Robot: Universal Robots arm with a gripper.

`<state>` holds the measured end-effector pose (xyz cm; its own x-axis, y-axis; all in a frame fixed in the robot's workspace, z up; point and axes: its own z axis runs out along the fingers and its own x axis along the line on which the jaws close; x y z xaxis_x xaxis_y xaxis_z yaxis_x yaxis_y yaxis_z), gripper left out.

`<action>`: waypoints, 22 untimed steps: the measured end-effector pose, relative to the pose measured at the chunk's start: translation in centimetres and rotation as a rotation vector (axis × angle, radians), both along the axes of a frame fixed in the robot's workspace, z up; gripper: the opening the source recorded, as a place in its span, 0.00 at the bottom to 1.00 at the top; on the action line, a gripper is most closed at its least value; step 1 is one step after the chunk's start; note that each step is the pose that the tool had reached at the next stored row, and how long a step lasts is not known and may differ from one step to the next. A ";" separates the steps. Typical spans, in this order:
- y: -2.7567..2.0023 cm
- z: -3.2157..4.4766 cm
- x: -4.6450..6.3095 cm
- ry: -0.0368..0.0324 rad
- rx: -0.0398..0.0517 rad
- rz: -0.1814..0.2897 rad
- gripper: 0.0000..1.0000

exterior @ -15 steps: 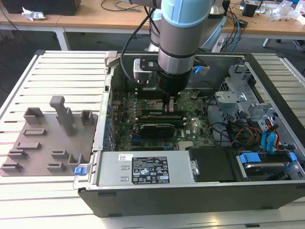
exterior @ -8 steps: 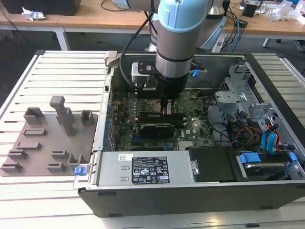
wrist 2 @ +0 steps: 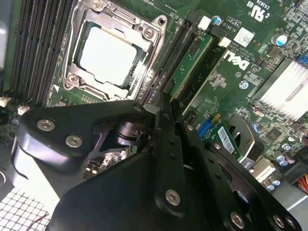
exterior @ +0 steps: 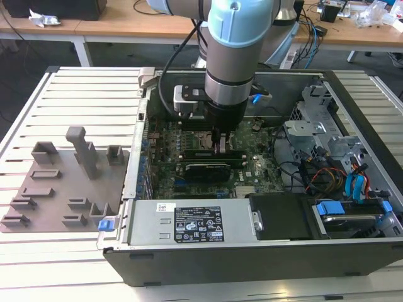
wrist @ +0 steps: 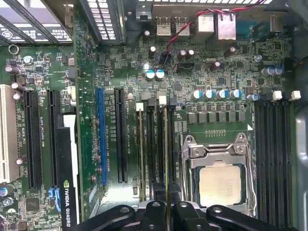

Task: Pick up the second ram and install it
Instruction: 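Insert the second ram into the second slot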

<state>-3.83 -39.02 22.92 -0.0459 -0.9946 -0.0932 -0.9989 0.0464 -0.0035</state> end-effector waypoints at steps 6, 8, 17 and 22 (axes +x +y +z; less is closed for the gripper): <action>0.01 0.59 0.0 -0.0002 -0.0104 0.000 0.13; 0.01 0.61 0.0 0.0000 -0.0129 0.014 0.13; 2.21 0.56 0.0 0.0006 -0.1173 0.014 0.13; 2.32 0.33 0.0 0.0007 -0.1173 0.014 0.13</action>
